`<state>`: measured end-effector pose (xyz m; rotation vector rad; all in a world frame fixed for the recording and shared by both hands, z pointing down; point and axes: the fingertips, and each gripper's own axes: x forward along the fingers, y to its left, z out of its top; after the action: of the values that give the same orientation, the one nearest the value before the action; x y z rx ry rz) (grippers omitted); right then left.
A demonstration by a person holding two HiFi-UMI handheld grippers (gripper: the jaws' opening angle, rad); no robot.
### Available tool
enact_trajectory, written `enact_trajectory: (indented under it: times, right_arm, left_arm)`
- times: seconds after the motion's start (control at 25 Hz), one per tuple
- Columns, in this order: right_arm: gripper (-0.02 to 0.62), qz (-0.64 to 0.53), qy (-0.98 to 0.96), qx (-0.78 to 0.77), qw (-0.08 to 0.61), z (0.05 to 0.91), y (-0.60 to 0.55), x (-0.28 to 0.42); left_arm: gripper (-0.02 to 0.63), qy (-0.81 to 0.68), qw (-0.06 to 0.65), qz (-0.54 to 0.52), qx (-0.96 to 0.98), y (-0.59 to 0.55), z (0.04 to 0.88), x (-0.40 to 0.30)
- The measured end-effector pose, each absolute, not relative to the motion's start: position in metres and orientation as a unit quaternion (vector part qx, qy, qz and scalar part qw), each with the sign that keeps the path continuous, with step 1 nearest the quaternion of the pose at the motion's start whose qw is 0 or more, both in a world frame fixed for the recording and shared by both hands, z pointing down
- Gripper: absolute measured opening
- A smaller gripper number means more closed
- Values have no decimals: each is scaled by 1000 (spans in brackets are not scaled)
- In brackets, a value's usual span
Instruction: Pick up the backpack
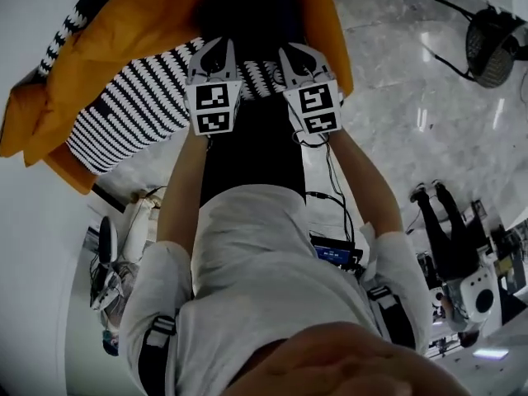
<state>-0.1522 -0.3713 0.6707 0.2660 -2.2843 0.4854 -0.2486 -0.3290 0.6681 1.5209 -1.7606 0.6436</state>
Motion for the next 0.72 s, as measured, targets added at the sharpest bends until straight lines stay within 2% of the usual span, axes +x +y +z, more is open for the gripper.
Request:
enact_trajectory:
  times: [0.44, 0.56, 0.6, 0.68, 0.72]
  right_arm:
    - [41, 163, -906, 123, 370, 718, -408, -168]
    - [43, 158, -911, 129, 359, 718, -416, -170]
    - [56, 156, -912, 129, 358, 720, -417, -170]
    - [180, 158, -911, 123, 359, 727, -416, -172]
    - [195, 159, -910, 120, 363, 731, -415, -173]
  left_arm:
    - [12, -699, 327, 268, 577, -337, 720, -282]
    - [14, -671, 340, 263, 604, -338, 730, -282]
    - [15, -656, 350, 262, 615, -338, 734, -280]
    - [27, -635, 364, 260, 630, -338, 741, -279]
    - [71, -631, 364, 262, 633, -339, 743, -279]
